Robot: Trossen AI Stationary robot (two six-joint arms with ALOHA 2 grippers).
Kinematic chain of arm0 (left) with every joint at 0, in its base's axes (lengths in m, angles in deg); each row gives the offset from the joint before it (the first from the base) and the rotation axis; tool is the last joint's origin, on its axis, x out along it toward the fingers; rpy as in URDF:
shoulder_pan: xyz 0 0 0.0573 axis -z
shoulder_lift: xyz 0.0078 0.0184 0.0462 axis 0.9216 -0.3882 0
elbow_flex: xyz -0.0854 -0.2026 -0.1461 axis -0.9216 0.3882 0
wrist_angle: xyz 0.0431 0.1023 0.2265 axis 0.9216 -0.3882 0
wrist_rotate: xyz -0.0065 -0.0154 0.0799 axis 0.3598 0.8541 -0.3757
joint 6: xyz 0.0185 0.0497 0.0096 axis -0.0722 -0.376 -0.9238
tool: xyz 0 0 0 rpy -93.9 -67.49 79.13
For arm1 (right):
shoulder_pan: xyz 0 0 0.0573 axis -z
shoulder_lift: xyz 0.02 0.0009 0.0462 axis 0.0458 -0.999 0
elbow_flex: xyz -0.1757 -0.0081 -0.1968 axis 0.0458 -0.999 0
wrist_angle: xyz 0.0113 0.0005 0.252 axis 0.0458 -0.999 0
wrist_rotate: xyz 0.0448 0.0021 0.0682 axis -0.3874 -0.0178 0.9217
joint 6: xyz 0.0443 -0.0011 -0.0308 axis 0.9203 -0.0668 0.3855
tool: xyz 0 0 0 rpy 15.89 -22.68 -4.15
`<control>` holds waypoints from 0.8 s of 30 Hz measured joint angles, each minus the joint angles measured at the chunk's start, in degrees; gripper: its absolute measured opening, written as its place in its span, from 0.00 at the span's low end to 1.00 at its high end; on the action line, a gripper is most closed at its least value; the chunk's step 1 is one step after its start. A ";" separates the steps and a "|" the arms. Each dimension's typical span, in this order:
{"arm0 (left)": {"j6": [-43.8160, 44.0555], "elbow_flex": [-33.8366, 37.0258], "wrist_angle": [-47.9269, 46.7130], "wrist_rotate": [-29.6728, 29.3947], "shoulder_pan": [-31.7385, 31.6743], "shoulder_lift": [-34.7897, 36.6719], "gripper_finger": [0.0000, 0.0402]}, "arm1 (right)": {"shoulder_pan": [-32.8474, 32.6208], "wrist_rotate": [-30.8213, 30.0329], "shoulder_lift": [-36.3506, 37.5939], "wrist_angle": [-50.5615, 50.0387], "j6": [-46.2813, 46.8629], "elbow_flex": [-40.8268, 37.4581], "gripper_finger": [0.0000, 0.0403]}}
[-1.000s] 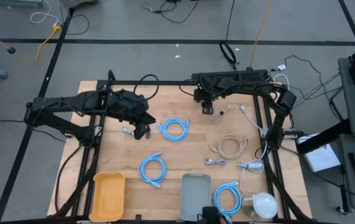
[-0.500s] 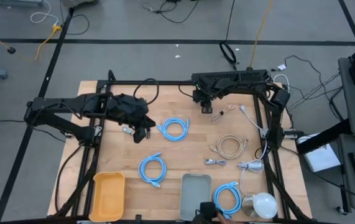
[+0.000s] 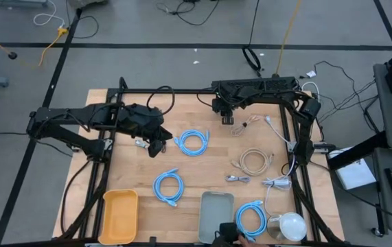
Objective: Sort cables
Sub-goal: Put the green charger cable into the gray bin
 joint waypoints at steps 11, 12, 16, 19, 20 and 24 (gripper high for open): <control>0.16 0.00 0.99 -0.40 0.02 0.00 0.10 | -2.03 -1.26 9.96 -9.32 8.15 0.00 0.23; 0.11 0.00 1.01 -0.81 0.04 0.00 0.10 | -2.37 -1.18 11.82 -10.43 8.92 0.00 0.22; -0.60 0.00 1.69 -2.68 0.37 0.00 0.10 | -3.17 -1.16 17.46 -14.34 10.36 0.02 0.23; -1.49 0.00 3.14 -2.93 0.42 0.00 0.10 | -3.80 -1.00 19.71 -17.88 14.52 0.01 0.22; -1.57 0.00 3.68 -2.93 0.42 0.00 0.10 | -3.93 -0.28 20.29 -19.27 16.93 0.00 0.22; -1.84 0.00 4.80 -3.03 0.42 0.00 0.10 | -4.03 -2.00 22.18 -19.40 26.94 0.00 0.22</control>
